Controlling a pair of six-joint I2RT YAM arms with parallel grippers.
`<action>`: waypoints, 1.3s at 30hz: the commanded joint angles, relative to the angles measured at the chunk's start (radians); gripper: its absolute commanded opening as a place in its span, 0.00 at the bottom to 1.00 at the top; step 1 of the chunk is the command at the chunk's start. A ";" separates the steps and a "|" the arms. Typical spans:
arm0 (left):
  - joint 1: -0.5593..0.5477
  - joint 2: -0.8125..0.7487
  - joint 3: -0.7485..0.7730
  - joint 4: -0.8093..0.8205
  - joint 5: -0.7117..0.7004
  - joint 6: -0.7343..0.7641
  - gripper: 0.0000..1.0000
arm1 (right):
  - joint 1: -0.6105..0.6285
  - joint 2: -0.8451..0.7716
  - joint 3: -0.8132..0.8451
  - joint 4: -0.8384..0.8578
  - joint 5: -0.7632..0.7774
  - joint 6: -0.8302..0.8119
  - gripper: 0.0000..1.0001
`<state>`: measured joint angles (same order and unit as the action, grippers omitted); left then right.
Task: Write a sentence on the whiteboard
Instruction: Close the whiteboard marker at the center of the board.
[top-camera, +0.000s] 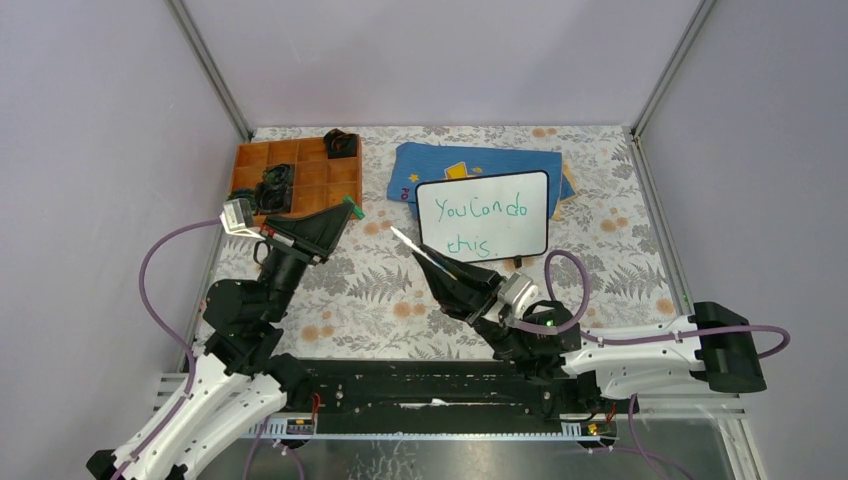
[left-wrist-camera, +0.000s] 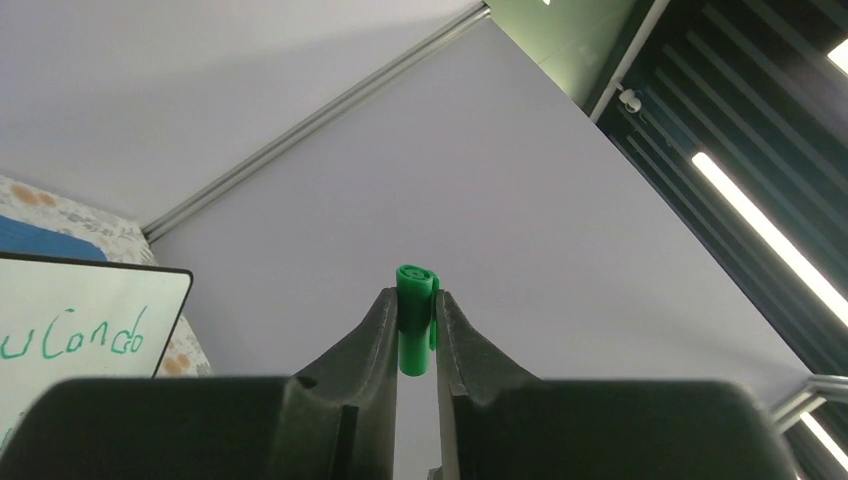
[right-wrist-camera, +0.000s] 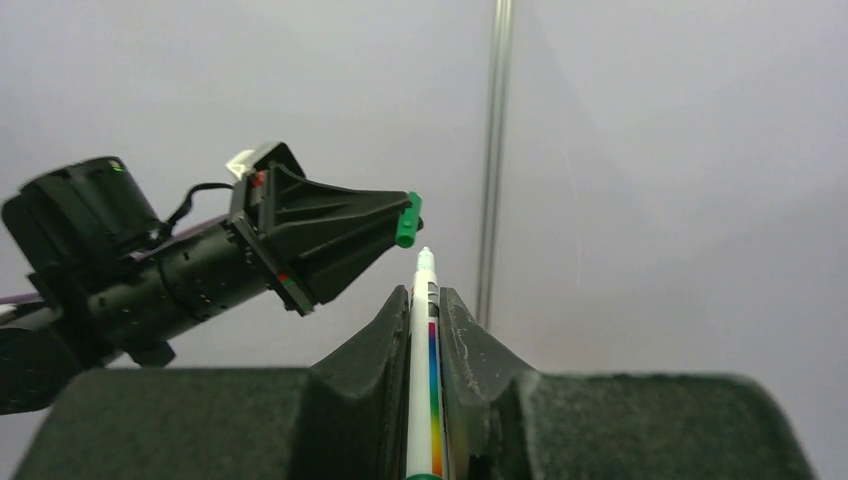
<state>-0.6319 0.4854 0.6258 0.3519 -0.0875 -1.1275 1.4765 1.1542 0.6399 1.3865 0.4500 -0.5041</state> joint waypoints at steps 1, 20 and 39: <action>0.008 0.009 -0.019 0.148 0.054 -0.028 0.00 | 0.005 -0.030 0.032 0.034 -0.083 0.075 0.00; 0.008 0.043 -0.005 0.134 -0.042 -0.289 0.00 | 0.034 0.176 0.109 0.323 -0.085 -0.197 0.00; 0.008 0.018 -0.014 0.119 -0.026 -0.278 0.00 | 0.034 0.177 0.137 0.319 -0.032 -0.160 0.00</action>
<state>-0.6319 0.5156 0.6003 0.4549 -0.1127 -1.4082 1.5036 1.3457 0.7231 1.5391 0.3874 -0.6579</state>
